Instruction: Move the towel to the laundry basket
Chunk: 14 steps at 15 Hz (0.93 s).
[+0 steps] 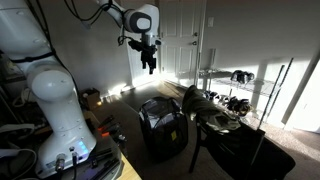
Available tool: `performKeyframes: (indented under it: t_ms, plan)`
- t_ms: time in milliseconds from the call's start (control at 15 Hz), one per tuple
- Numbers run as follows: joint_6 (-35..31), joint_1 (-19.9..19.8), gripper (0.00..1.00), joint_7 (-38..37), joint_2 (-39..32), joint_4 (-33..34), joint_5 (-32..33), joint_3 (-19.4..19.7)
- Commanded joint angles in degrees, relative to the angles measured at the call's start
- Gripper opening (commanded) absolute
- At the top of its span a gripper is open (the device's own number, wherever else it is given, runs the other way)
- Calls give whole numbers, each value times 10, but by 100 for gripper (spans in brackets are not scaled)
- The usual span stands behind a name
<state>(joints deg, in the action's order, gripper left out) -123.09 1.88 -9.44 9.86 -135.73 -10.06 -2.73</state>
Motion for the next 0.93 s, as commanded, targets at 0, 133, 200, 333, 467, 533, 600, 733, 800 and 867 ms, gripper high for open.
performKeyframes:
  t_ms: [0, 133, 200, 333, 467, 533, 600, 733, 800, 867]
  plan:
    - [1, 0, 100, 0, 0, 1, 0, 1]
    - [1, 0, 100, 0, 0, 1, 0, 1]
    - [1, 0, 100, 0, 0, 1, 0, 1]
    - [1, 0, 100, 0, 0, 1, 0, 1]
    - [1, 0, 100, 0, 0, 1, 0, 1]
    - [1, 0, 100, 0, 0, 1, 0, 1]
    - [1, 0, 100, 0, 0, 1, 0, 1]
    - [1, 0, 100, 0, 0, 1, 0, 1]
    - [-1, -1, 100, -5, 2, -1, 7, 0]
    - [-7, -4, 100, -22, -2, 1, 15, -2]
